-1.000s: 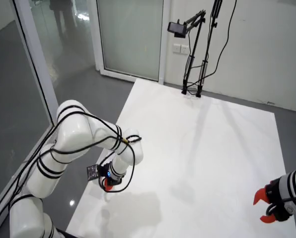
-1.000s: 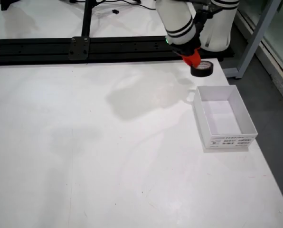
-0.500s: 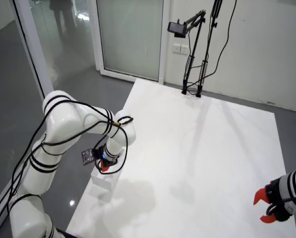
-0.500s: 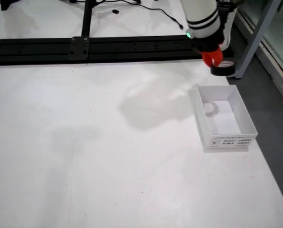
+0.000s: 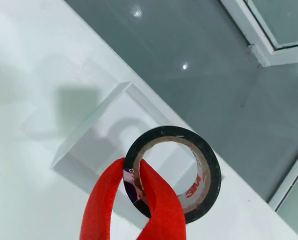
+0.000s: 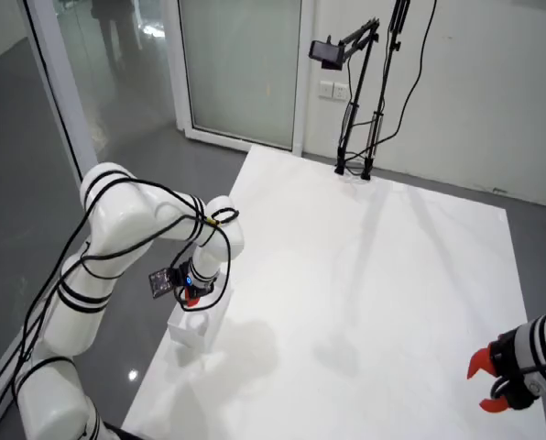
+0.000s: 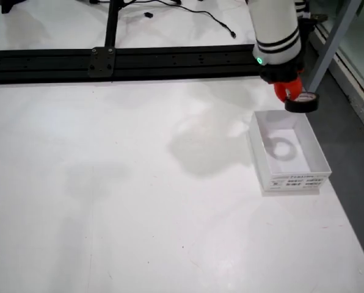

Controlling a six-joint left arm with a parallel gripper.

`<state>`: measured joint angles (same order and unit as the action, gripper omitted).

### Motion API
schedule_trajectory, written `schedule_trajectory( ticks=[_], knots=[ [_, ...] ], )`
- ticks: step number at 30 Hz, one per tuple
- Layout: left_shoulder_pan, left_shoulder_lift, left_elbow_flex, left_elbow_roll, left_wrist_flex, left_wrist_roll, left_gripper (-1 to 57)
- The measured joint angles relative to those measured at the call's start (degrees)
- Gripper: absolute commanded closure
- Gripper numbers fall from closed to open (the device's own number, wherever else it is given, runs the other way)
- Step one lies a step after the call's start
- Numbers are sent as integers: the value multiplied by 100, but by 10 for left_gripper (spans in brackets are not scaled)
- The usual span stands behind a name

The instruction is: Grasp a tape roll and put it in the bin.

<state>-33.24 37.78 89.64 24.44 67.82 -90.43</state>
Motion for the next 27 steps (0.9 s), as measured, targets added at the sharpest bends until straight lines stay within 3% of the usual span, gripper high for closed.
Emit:
schedule_trajectory(
  ticks=[27],
  knots=[
    [57,353,-35,156,-760,-81,562]
  ],
)
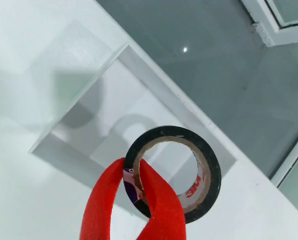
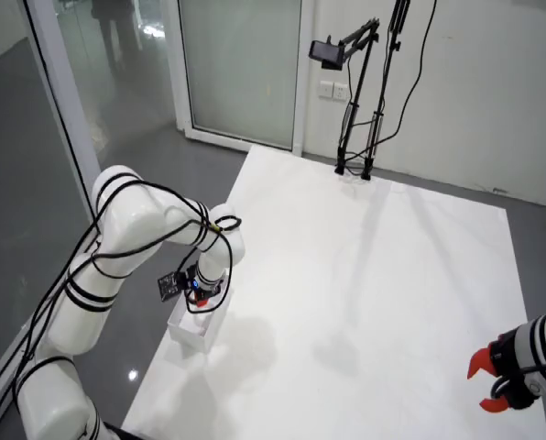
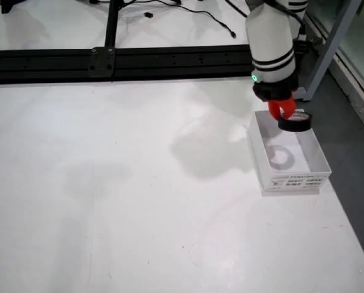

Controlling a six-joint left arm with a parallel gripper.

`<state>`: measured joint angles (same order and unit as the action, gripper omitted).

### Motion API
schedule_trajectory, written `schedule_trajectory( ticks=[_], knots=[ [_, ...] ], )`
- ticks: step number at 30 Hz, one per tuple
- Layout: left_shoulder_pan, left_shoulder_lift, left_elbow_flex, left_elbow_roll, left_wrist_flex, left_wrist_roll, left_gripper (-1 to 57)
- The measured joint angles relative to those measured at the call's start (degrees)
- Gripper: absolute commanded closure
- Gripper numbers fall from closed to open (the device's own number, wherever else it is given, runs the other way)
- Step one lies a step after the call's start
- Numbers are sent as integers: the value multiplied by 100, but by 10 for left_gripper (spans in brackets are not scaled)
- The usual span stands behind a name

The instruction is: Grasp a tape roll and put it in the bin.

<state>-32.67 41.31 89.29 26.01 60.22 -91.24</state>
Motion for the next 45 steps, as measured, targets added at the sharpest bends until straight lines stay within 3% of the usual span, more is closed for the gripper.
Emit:
schedule_trajectory(
  ticks=[3,5,13,15,19,31,45],
  knots=[
    [-22,24,-1,1,-41,-8,476],
    [-34,36,-3,1,-61,-12,452],
    [-78,71,-7,0,-84,-23,408],
    [-83,75,-8,-3,-80,-24,417],
    [-88,84,-9,-12,-40,-27,570],
    [-165,-6,-9,-119,232,-11,570],
    [-776,-1038,-8,-106,841,38,570]
  ],
)
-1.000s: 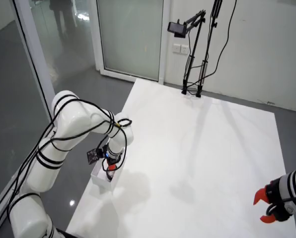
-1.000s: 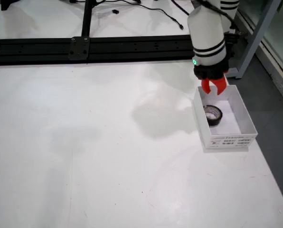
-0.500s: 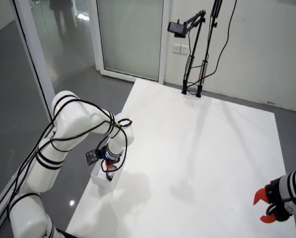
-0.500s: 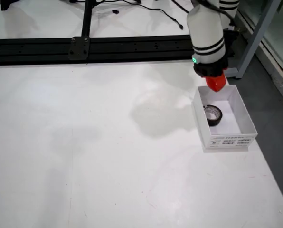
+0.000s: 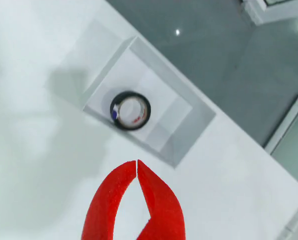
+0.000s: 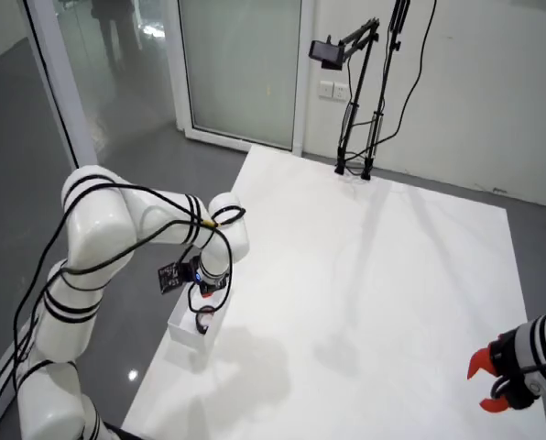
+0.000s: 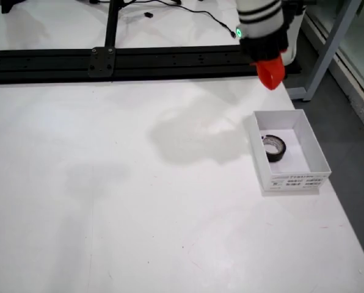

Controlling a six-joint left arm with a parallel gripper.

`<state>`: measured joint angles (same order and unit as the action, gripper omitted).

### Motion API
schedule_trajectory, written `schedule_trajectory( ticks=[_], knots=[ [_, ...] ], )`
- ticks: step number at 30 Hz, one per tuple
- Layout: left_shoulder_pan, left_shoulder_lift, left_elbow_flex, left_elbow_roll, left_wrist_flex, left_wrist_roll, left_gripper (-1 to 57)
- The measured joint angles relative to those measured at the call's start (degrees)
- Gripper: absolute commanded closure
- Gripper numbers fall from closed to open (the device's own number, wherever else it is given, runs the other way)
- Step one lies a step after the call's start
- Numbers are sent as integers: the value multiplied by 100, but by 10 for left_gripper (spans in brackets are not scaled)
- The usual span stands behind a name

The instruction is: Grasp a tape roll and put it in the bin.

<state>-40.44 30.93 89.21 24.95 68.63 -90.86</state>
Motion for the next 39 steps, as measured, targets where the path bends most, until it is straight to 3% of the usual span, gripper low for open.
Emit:
schedule_trajectory(
  ticks=[23,39],
  knots=[
    [-1819,-1741,0,-297,338,34,570],
    [-2876,-2599,-7,-1116,375,40,570]
  ],
)
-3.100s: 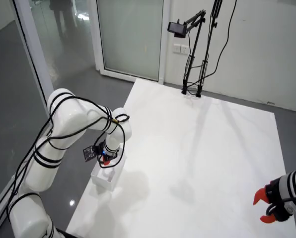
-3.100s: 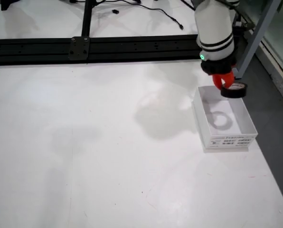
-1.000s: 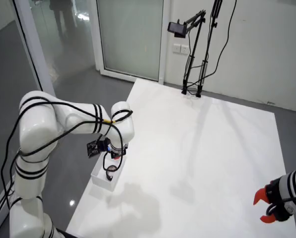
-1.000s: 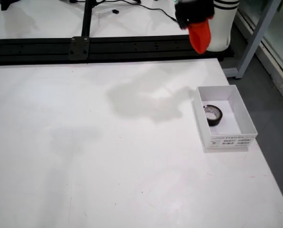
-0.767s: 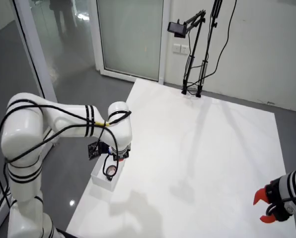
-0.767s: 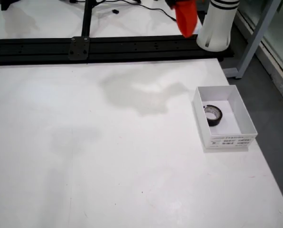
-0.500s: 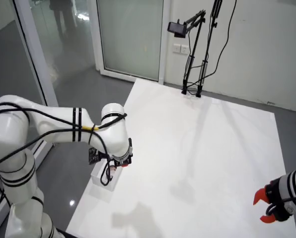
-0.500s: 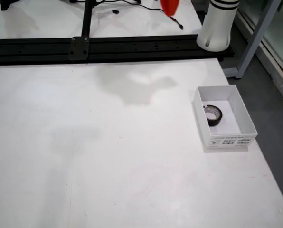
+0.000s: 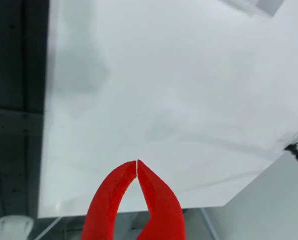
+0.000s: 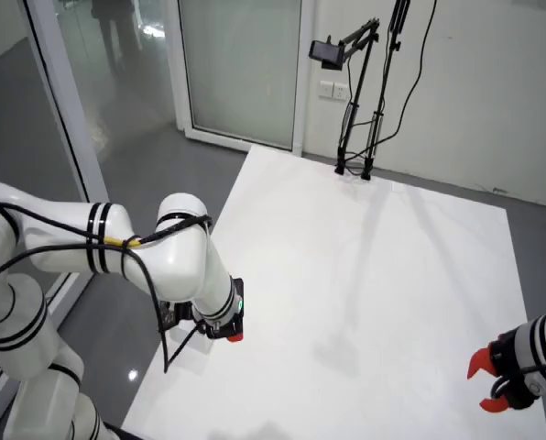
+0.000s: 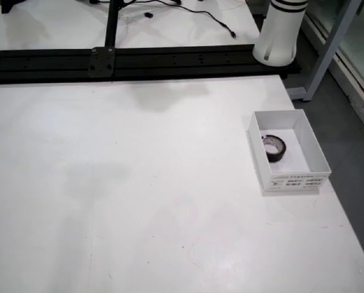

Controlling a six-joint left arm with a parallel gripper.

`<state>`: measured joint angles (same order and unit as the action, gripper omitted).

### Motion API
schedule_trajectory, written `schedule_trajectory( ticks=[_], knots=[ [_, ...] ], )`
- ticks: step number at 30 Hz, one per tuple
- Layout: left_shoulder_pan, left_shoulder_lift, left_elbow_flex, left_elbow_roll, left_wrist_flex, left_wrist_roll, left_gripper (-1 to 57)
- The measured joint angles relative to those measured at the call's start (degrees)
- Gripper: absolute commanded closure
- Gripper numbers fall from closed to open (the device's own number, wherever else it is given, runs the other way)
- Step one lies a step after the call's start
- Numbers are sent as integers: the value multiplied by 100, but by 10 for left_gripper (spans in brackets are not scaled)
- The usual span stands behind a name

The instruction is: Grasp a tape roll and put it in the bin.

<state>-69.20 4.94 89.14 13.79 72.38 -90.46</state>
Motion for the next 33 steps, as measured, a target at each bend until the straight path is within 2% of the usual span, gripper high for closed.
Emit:
schedule_trajectory(
  ticks=[11,33],
  knots=[
    [-285,-238,-6,-298,4,2,570],
    [-307,-364,-19,-466,4,2,569]
  ],
)
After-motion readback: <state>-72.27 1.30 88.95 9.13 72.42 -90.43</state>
